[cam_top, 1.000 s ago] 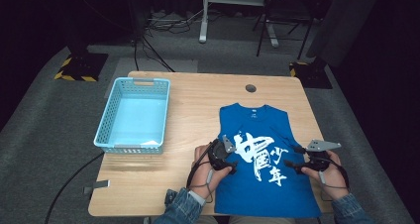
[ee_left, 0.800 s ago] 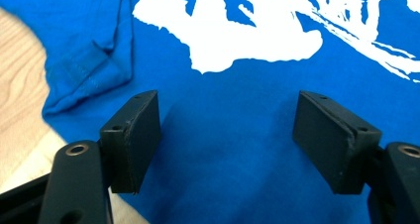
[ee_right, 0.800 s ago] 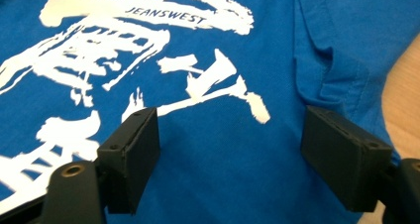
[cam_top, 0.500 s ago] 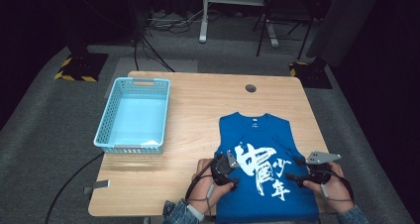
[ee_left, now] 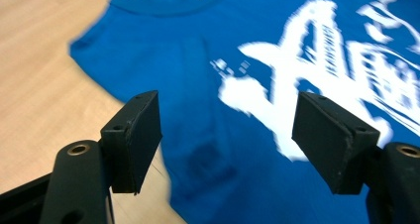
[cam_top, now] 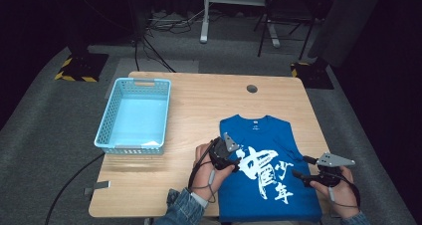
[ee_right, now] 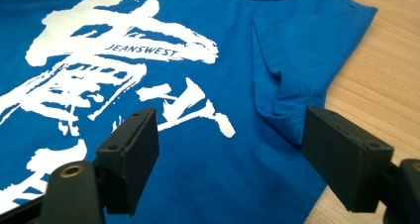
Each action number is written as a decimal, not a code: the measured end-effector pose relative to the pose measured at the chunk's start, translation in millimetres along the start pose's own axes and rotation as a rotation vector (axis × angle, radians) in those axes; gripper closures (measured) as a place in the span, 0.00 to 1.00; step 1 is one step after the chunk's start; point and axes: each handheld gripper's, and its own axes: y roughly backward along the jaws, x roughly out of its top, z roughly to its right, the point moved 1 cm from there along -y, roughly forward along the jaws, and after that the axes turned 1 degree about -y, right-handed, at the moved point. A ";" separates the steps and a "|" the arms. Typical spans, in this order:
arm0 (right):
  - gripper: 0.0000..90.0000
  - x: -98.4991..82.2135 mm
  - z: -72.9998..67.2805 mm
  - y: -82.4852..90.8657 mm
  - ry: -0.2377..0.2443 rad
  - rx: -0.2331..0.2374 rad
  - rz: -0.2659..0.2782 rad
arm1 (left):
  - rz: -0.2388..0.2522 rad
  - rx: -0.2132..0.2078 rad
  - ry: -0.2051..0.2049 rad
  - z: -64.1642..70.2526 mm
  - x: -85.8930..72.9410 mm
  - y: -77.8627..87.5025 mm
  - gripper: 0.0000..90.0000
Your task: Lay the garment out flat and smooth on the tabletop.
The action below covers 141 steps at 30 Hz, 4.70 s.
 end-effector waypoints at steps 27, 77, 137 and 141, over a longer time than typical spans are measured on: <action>0.26 15.7 0.6 7.7 -0.002 0.010 0.064 | 0.043 0.019 0.018 -21.6 23.2 -40.4 0.97; 0.98 64.6 46.4 -64.1 0.013 -0.071 -0.029 | 0.046 0.196 0.160 -50.7 -48.1 25.2 0.44; 0.30 34.1 2.9 -58.1 -0.014 0.002 -0.046 | -0.019 0.070 0.131 -45.9 -43.2 -9.1 0.33; 0.29 21.4 -7.9 -32.4 0.025 0.049 -0.041 | 0.017 -0.003 0.073 -14.6 -46.4 6.9 0.32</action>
